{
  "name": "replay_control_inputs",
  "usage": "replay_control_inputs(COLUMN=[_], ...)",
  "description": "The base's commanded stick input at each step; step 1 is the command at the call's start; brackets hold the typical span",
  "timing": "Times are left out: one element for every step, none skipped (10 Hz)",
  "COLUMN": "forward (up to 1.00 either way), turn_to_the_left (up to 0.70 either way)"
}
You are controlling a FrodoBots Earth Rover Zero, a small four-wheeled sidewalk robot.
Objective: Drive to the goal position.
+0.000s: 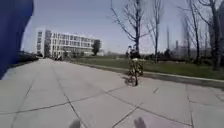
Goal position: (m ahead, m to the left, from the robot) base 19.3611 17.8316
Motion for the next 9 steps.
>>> replay_control_inputs(forward=[0.68,0.70,0.70,0.70,0.70,0.70,0.70,0.70,0.70], turn_to_the_left=[0.34,0.35,0.35,0.35,0.35,0.35,0.35,0.35,0.35])
